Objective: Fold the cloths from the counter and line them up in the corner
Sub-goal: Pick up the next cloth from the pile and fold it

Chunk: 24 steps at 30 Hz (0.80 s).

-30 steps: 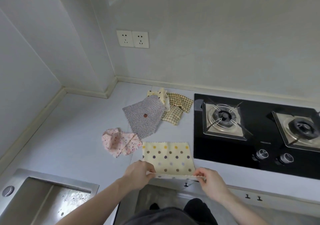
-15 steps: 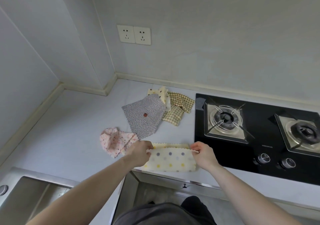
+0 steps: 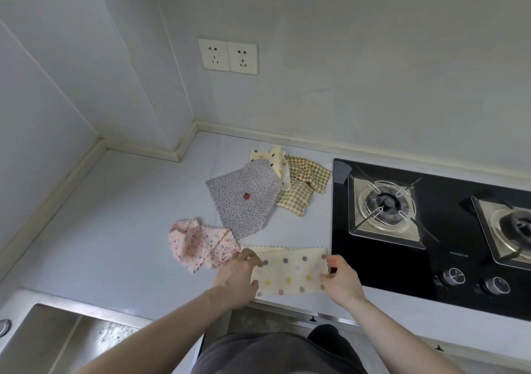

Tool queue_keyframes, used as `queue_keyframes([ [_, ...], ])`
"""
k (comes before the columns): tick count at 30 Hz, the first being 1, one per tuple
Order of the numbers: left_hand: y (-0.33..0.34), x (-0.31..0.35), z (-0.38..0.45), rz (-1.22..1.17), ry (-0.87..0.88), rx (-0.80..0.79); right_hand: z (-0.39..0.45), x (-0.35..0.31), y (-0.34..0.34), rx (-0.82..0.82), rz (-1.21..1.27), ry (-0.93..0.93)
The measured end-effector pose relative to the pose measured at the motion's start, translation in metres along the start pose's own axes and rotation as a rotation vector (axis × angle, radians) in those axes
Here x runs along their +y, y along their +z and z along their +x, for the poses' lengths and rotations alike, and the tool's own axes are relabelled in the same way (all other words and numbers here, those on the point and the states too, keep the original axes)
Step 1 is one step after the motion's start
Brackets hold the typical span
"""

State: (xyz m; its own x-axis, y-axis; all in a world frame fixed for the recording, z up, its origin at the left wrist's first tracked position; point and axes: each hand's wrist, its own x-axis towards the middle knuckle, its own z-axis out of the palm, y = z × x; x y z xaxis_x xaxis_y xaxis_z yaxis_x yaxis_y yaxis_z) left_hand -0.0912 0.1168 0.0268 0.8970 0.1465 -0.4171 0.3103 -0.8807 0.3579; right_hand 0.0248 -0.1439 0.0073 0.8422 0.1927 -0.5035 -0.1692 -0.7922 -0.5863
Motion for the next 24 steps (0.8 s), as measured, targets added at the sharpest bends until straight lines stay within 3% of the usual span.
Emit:
queue_keyframes([
  [7, 0.009, -0.009, 0.009, -0.289, -0.339, 0.018, 0.008, -0.017, 0.014, 0.046, 0.017, 0.125],
  [14, -0.014, -0.015, 0.039, -0.137, -0.304, 0.006, 0.022, -0.020, 0.011, 0.030, -0.113, 0.200],
  [24, -0.017, -0.003, 0.038, -0.048, -0.186, 0.190, 0.013, -0.019, 0.013, 0.060, -0.303, 0.184],
])
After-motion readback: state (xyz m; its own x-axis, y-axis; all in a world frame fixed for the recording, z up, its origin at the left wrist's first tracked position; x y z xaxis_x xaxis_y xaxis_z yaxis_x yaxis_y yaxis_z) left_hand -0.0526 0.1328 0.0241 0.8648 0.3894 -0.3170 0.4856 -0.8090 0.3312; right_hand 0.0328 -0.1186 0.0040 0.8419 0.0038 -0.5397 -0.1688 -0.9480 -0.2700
